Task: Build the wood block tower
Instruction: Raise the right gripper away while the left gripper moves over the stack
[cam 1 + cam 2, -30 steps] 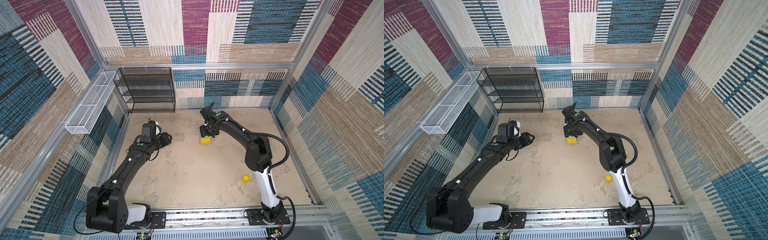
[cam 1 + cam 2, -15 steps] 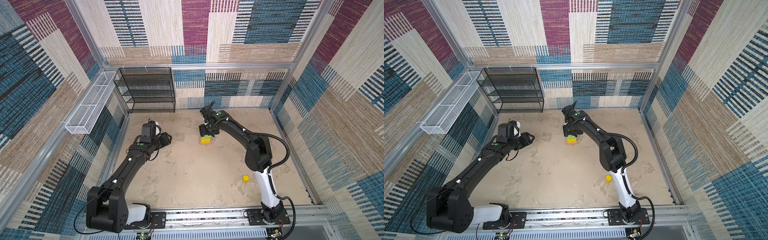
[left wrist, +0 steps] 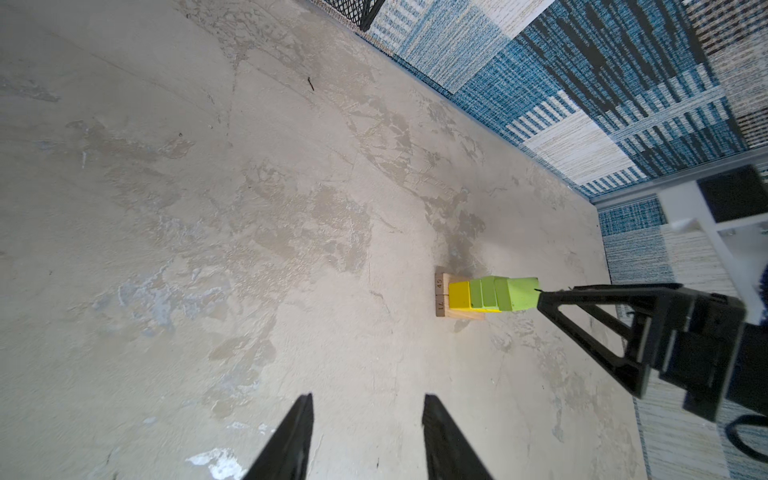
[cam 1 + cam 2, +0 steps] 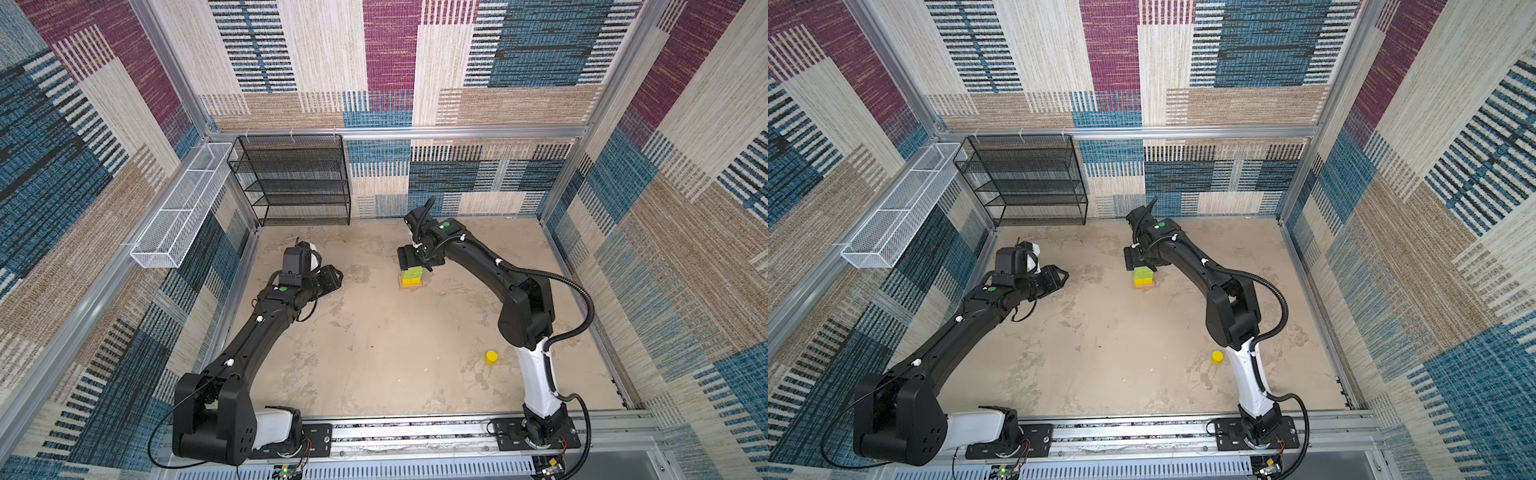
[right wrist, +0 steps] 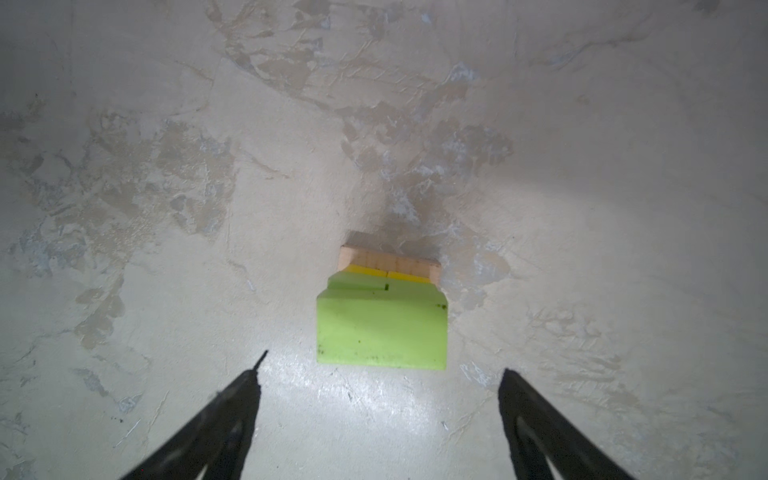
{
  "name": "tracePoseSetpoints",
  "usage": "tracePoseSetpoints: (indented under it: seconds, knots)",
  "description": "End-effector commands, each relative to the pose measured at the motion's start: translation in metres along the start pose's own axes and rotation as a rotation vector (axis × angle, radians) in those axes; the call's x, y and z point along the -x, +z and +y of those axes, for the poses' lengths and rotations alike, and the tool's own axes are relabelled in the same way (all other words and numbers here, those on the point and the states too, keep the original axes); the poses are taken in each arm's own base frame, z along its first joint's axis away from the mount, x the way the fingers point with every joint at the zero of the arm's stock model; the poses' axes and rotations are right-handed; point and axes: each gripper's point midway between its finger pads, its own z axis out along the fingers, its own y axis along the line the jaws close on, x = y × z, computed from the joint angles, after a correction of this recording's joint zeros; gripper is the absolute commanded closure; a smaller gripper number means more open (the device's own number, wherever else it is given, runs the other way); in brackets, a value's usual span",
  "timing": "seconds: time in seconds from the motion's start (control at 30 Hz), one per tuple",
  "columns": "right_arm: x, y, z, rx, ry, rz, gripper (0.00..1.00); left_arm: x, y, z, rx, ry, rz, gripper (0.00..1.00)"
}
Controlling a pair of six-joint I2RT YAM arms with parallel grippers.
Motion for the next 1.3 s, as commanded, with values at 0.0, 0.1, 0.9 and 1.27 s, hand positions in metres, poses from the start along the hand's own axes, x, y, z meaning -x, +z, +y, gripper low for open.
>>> tracePoseSetpoints:
  seconds: [0.0,0.1,0.9,1.27]
  knots:
    - [0.012,-0.019,0.001,0.014,0.025,-0.080,0.08,0.002,0.000,-0.006,-0.032,0.006,-0.005,0.53]
    - [0.015,-0.037,0.001,0.041,0.035,-0.139,0.11,0.000,0.002,-0.014,-0.079,0.018,0.015,0.54]
    - [0.025,-0.084,-0.067,0.302,0.193,-0.463,1.00,-0.094,0.057,-0.121,-0.075,0.401,0.305,0.53]
    - [0.010,-0.094,-0.091,0.341,0.218,-0.518,1.00,-0.101,0.097,-0.122,0.037,0.436,0.245,0.43]
